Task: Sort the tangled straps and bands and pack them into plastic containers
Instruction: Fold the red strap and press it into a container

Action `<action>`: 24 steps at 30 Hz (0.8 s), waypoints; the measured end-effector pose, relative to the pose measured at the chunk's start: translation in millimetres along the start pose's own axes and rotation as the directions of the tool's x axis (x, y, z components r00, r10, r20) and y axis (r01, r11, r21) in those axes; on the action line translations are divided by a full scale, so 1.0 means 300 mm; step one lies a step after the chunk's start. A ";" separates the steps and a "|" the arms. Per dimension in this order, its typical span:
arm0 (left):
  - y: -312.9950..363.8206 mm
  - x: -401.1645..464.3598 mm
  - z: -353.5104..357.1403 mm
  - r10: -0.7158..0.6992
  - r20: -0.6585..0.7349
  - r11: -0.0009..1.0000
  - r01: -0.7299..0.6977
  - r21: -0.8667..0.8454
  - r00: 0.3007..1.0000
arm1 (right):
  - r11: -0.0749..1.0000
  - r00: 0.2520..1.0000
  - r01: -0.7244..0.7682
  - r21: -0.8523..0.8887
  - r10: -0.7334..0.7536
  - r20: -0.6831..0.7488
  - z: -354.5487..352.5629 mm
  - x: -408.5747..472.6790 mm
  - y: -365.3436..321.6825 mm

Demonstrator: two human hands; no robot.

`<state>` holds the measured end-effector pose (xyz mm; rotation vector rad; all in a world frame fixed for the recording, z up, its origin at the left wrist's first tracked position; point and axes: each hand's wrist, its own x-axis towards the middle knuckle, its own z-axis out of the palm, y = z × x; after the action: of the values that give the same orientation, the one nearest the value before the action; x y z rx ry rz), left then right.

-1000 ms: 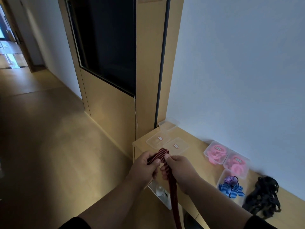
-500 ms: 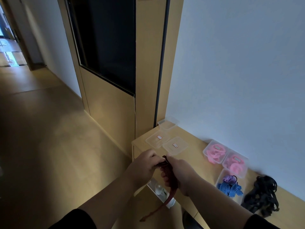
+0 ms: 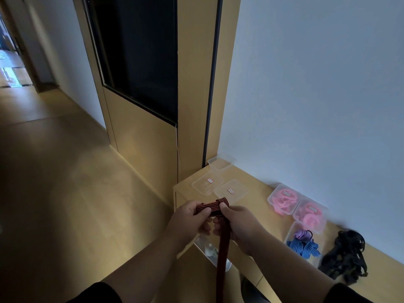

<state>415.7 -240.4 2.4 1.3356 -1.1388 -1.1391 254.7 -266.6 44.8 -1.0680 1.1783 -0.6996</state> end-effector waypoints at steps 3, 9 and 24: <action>0.003 -0.002 0.004 0.082 -0.058 0.993 -0.076 0.094 0.995 | 0.999 0.999 -0.052 -0.011 0.052 -0.005 0.003 -0.002 -0.002; -0.015 0.008 -0.024 0.302 -0.038 0.851 -0.251 0.462 0.953 | 0.992 0.992 -0.126 -0.027 0.126 0.019 0.003 -0.006 0.002; -0.019 -0.015 0.001 0.125 0.085 0.963 -0.141 0.228 0.989 | 0.998 0.985 0.020 0.066 -0.008 -0.174 0.001 -0.015 -0.018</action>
<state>415.1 -235.6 -3.0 1.3811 -1.4276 -0.9836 254.2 -264.7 51.6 -0.9743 1.2876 -0.8519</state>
